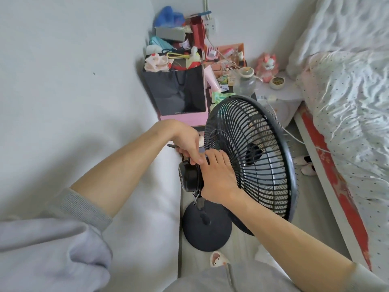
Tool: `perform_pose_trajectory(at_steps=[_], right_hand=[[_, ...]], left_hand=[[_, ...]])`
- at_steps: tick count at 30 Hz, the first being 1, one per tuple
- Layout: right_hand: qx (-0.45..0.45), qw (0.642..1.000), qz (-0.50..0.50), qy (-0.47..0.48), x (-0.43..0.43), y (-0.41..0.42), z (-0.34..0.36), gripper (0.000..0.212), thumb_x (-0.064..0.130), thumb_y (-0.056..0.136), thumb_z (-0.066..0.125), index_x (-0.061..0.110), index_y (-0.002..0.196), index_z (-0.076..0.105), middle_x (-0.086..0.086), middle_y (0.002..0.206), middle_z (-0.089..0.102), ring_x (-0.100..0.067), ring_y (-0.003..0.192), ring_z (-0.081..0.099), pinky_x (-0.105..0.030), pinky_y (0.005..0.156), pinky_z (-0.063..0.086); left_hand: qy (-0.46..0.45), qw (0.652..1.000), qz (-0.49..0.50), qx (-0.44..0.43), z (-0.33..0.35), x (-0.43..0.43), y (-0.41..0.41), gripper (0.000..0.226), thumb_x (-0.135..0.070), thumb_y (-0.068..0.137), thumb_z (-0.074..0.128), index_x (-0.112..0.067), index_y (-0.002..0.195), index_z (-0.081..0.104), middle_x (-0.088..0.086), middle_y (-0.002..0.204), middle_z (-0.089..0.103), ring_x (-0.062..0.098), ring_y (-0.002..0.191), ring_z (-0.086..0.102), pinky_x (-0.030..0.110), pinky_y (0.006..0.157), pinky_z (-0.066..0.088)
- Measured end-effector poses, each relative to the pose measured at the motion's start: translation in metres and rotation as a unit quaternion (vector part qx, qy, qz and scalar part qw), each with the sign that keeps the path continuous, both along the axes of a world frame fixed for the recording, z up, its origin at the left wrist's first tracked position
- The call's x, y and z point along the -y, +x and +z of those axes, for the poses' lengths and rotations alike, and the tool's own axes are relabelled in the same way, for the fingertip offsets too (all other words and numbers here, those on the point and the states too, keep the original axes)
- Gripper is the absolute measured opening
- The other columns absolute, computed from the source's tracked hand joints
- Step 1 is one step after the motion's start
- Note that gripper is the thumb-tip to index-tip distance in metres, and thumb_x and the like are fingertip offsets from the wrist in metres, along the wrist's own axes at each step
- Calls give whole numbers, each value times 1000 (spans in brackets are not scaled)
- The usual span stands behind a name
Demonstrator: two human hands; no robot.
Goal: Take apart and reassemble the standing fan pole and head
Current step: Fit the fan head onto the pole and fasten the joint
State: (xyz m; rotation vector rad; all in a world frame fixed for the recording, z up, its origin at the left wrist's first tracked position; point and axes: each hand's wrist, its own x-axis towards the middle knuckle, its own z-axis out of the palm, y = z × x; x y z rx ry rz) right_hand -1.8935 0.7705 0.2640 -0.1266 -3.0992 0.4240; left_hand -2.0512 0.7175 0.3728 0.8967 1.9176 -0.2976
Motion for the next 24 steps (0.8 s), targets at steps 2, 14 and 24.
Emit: perform_pose_trajectory(at_steps=[2,14,24], right_hand=[[0,1000,-3,2,-1,-2,-1,85,31,68,74,11,142,39,-12,141,43,-33,141,32,-49,123,13],[1,1000,-16,-1,-12,-13,-4,88,30,64,76,9,141,40,-10,143,43,-32,142,31,-47,124,11],[15,1000,-5,5,-14,-22,-6,95,36,65,75,14,148,33,-8,147,39,-29,145,26,-46,124,10]], left_hand=[[4,998,51,32,-4,4,-12,23,-41,86,75,-21,74,77,-9,57,51,12,53,42,17,52,40],[164,965,202,23,-53,28,-37,28,-54,72,82,-26,72,78,-10,77,65,10,65,48,22,63,39],[387,755,517,113,-116,72,-2,33,-43,76,82,-15,77,66,7,72,58,13,57,45,21,54,35]])
